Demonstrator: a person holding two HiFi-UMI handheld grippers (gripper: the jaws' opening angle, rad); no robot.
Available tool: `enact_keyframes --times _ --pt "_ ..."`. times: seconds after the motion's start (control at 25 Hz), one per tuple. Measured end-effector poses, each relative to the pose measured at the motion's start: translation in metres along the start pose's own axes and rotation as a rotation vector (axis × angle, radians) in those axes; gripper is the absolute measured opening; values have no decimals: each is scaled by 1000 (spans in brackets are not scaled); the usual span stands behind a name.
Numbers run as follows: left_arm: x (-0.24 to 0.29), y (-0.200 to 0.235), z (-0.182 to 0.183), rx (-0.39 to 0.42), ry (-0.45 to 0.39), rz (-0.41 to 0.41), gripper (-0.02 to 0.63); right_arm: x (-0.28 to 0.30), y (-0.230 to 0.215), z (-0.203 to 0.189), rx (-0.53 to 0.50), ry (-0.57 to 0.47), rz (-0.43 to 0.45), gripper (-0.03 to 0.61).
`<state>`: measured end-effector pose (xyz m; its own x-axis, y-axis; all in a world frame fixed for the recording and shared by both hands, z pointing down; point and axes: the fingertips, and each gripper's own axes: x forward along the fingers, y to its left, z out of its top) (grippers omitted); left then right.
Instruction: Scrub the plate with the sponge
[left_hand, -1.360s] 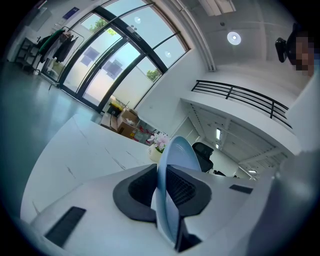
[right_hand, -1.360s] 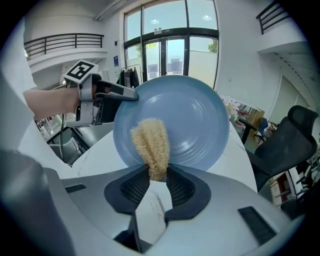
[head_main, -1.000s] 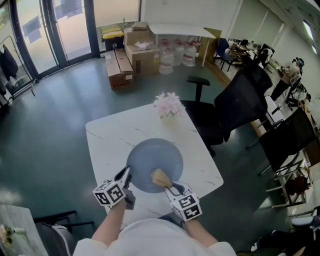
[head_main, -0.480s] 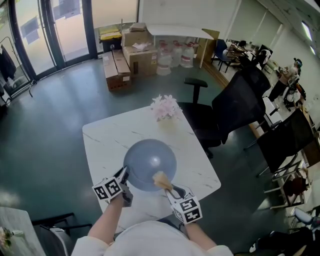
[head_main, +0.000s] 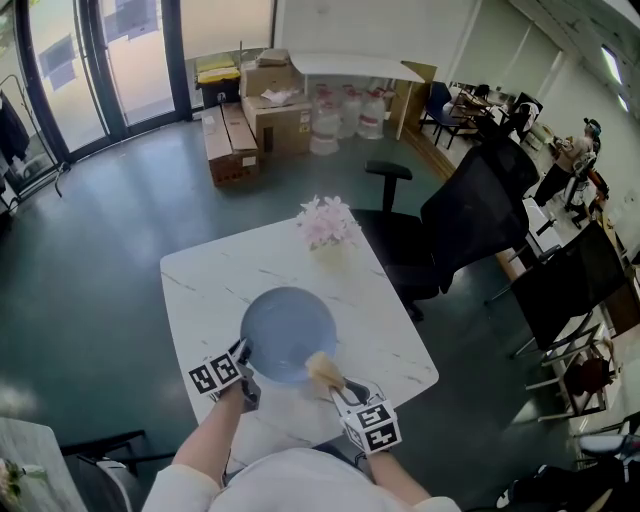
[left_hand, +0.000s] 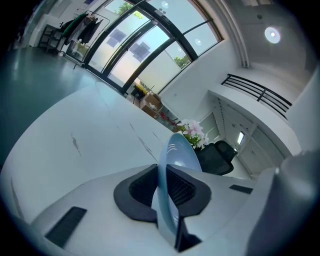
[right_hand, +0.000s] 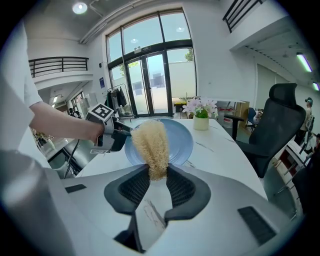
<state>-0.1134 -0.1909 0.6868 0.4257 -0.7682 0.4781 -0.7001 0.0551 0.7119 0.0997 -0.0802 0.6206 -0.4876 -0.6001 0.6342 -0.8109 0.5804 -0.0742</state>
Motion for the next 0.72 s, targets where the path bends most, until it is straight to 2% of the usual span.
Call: enact_keyframes --times 0.24,0.72 --pt "9 16 -6 -39 13 53 51 0 -2 -3 7 7 -2 117" --pt "21 34 -19 -42 68 122 51 -5 -7 -12 24 16 -22 117"
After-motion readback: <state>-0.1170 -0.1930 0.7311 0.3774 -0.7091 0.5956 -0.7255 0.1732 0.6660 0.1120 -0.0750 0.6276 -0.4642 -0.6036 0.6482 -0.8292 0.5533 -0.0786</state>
